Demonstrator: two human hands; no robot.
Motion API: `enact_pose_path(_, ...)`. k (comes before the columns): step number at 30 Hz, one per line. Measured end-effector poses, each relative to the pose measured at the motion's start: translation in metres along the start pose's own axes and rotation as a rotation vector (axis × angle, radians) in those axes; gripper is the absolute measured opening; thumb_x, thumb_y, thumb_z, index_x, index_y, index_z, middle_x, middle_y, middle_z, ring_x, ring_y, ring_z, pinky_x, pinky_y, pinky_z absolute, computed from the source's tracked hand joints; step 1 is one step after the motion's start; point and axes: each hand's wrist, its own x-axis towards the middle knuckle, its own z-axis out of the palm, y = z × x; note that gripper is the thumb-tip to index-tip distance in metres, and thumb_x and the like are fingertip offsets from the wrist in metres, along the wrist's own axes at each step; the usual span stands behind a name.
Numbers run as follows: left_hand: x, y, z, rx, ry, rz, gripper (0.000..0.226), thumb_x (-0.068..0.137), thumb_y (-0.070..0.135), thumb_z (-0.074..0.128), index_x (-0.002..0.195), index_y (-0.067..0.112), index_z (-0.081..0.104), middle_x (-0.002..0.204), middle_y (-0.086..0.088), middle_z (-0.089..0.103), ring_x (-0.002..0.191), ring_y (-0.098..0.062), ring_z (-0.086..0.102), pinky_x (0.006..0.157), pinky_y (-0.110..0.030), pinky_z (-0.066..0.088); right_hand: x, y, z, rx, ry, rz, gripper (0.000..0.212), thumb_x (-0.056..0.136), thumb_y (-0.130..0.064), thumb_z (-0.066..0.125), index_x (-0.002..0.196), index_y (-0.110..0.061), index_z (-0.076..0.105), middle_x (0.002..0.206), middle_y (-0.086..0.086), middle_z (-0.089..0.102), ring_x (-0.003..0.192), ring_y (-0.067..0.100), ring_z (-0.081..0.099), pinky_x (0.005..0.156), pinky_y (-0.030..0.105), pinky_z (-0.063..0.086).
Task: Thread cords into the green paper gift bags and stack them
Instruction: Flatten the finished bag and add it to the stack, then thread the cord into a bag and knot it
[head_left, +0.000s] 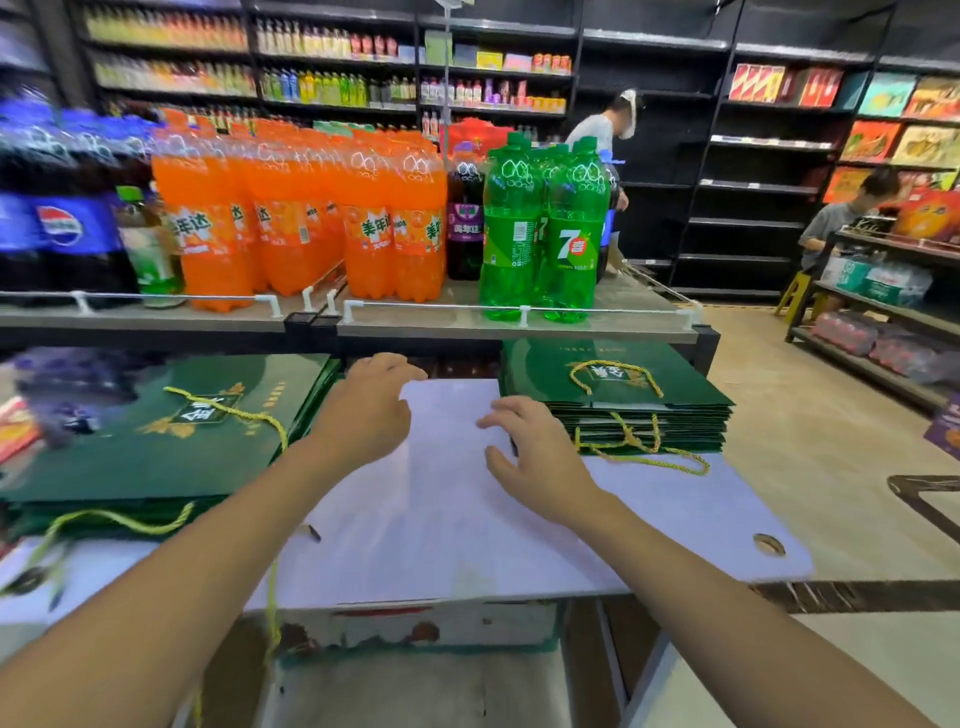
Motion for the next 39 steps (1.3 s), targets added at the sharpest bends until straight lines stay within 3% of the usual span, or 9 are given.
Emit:
enact_pose_path(6, -0.059, -0.072, -0.039, 0.251, 0.027, -0.061, 0.046, 0.100, 0.039, 0.053, 0.146, 0.030, 0.050, 0.154, 0.000, 0.044, 0.146, -0.024, 0.033, 0.114, -0.047, 0.036, -0.007, -0.028, 0.045, 0.020, -0.157, 0.050, 0.041, 0.095, -0.039, 0.060, 0.134, -0.027, 0.061, 0.151, 0.000, 0.047, 0.141, 0.022, 0.043, 0.117, 0.044, 0.035)
enact_pose_path(11, -0.088, -0.109, -0.053, 0.339, -0.254, -0.281, 0.088, 0.091, 0.082, 0.033, 0.163, 0.036, 0.012, 0.172, 0.001, 0.010, 0.158, -0.030, 0.008, 0.123, -0.058, 0.011, -0.010, -0.025, 0.051, -0.007, -0.162, 0.063, 0.035, 0.098, -0.040, 0.058, 0.129, -0.025, 0.066, 0.143, -0.004, 0.053, 0.134, 0.017, 0.048, 0.113, 0.035, 0.038)
enact_pose_path(15, -0.101, -0.110, -0.052, 0.301, -0.347, -0.273, 0.090, 0.093, 0.074, 0.041, 0.164, 0.034, 0.003, 0.172, 0.004, 0.002, 0.159, -0.026, 0.002, 0.126, -0.058, 0.003, -0.010, -0.028, 0.050, -0.018, -0.149, 0.024, 0.027, 0.097, -0.032, 0.059, 0.120, -0.023, 0.070, 0.125, -0.009, 0.063, 0.120, 0.014, 0.055, 0.107, 0.033, 0.043)
enact_pose_path(18, -0.111, -0.107, -0.050, 0.240, -0.295, -0.229, 0.085, 0.094, 0.065, 0.042, 0.164, 0.036, 0.002, 0.172, 0.006, 0.000, 0.159, -0.023, -0.001, 0.127, -0.055, 0.001, -0.009, -0.028, 0.049, -0.015, -0.154, 0.024, 0.027, 0.097, -0.034, 0.058, 0.120, -0.026, 0.070, 0.124, -0.012, 0.063, 0.118, 0.012, 0.056, 0.105, 0.032, 0.044)
enact_pose_path(22, -0.128, -0.108, -0.048, 0.179, -0.209, -0.118, 0.093, 0.075, 0.067, 0.018, 0.163, 0.041, -0.001, 0.172, 0.012, 0.000, 0.159, -0.017, -0.002, 0.128, -0.049, -0.001, -0.008, -0.030, 0.048, -0.011, -0.165, 0.034, 0.027, 0.097, -0.035, 0.058, 0.121, -0.026, 0.070, 0.125, -0.013, 0.063, 0.119, 0.010, 0.055, 0.105, 0.029, 0.043)
enact_pose_path(25, -0.139, -0.103, -0.046, 0.146, -0.122, -0.025, 0.089, 0.078, 0.062, 0.023, 0.162, 0.044, 0.001, 0.171, 0.014, 0.003, 0.158, -0.015, 0.001, 0.128, -0.048, 0.001, -0.010, -0.032, 0.047, 0.022, -0.162, 0.041, 0.027, 0.099, -0.035, 0.058, 0.122, -0.027, 0.069, 0.125, -0.013, 0.063, 0.120, 0.009, 0.055, 0.103, 0.027, 0.042)
enact_pose_path(29, -0.153, -0.089, -0.044, 0.086, -0.074, 0.148, 0.083, 0.082, 0.053, 0.038, 0.160, 0.046, 0.012, 0.170, 0.016, 0.011, 0.158, -0.011, 0.007, 0.129, -0.047, 0.004, -0.008, -0.039, 0.039, 0.368, -0.093, 0.215, 0.026, 0.104, -0.037, 0.056, 0.129, -0.032, 0.063, 0.124, -0.015, 0.066, 0.115, 0.006, 0.062, 0.095, 0.026, 0.047)
enact_pose_path(34, -0.165, -0.079, -0.031, 0.108, -0.082, 0.335, 0.081, 0.082, 0.043, 0.053, 0.158, 0.046, 0.024, 0.168, 0.021, 0.015, 0.157, -0.009, 0.007, 0.128, -0.047, 0.009, 0.006, -0.055, 0.015, 1.204, 0.059, 0.662, 0.035, 0.108, -0.038, 0.049, 0.140, -0.027, 0.040, 0.125, 0.006, 0.067, 0.101, 0.036, 0.075, 0.085, 0.047, 0.059)
enact_pose_path(39, -0.168, -0.079, -0.029, 0.129, -0.081, 0.433, 0.084, 0.080, 0.042, 0.059, 0.158, 0.045, 0.027, 0.167, 0.021, 0.019, 0.157, -0.009, 0.009, 0.128, -0.048, 0.013, 0.016, -0.053, -0.006, 1.244, 0.065, 0.760, 0.027, 0.104, -0.029, 0.061, 0.128, -0.017, 0.059, 0.120, 0.007, 0.071, 0.095, 0.026, 0.074, 0.084, 0.039, 0.058)
